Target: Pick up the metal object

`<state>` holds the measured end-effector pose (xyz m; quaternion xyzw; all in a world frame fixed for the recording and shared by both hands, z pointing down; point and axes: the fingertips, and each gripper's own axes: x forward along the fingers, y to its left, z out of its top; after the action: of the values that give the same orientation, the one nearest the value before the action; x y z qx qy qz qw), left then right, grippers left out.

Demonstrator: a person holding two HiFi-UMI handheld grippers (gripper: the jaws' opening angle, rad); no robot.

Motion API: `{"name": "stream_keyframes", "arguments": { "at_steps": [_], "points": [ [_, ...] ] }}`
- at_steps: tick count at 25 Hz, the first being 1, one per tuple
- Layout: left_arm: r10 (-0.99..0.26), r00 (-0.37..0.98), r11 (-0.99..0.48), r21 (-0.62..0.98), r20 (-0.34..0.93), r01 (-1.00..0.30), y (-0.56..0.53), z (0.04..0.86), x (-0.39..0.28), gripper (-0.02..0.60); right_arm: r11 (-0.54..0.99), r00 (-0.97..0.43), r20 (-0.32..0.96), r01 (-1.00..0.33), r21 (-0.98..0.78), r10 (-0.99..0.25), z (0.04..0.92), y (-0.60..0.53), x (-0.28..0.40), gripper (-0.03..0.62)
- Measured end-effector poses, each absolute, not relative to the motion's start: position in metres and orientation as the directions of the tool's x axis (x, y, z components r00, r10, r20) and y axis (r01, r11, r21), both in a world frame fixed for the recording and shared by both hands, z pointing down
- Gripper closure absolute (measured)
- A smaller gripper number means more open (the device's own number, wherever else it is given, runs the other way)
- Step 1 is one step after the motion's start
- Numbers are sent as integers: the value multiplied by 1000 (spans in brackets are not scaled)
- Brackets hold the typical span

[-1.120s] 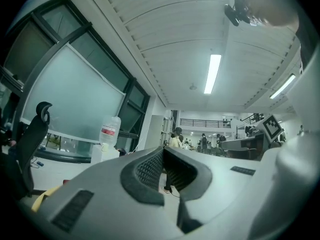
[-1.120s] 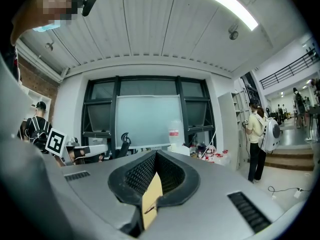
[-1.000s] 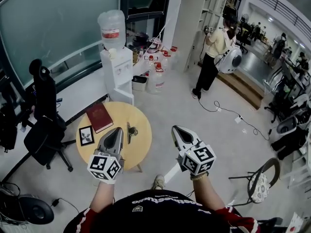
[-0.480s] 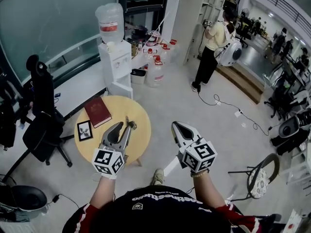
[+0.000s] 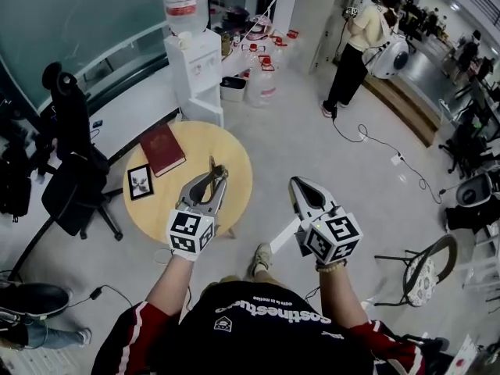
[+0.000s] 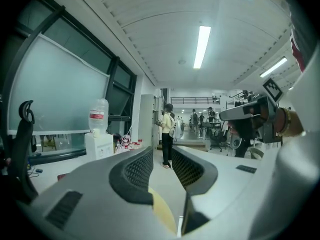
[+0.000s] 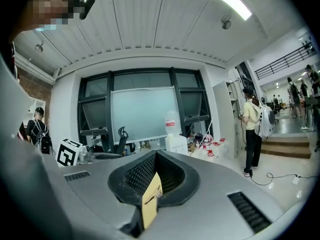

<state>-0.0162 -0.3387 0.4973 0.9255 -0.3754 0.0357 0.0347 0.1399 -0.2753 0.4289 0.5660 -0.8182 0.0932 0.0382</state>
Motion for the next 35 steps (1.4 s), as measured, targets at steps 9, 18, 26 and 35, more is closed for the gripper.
{"name": "stream_keyframes", "arguments": {
  "at_steps": [9, 18, 26, 35],
  "points": [
    [-718, 673, -686, -15, 176, -728, -376, 552, -6, 466, 341, -372, 198, -924, -173, -907, 462, -309, 144, 566],
    [-742, 618, -643, -15, 260, -765, -419, 613, 9, 466, 380, -426, 219, -898, -224, -878, 488, -345, 141, 566],
    [-733, 589, -638, -44, 341, -769, -448, 657, 29, 466, 394, -436, 247, -897, -201, -866, 502, -374, 155, 565],
    [-739, 508, -584, -45, 443, -811, -475, 726, 26, 459, 412, -451, 282, -891, -188, -847, 517, -393, 174, 566]
  ]
}}
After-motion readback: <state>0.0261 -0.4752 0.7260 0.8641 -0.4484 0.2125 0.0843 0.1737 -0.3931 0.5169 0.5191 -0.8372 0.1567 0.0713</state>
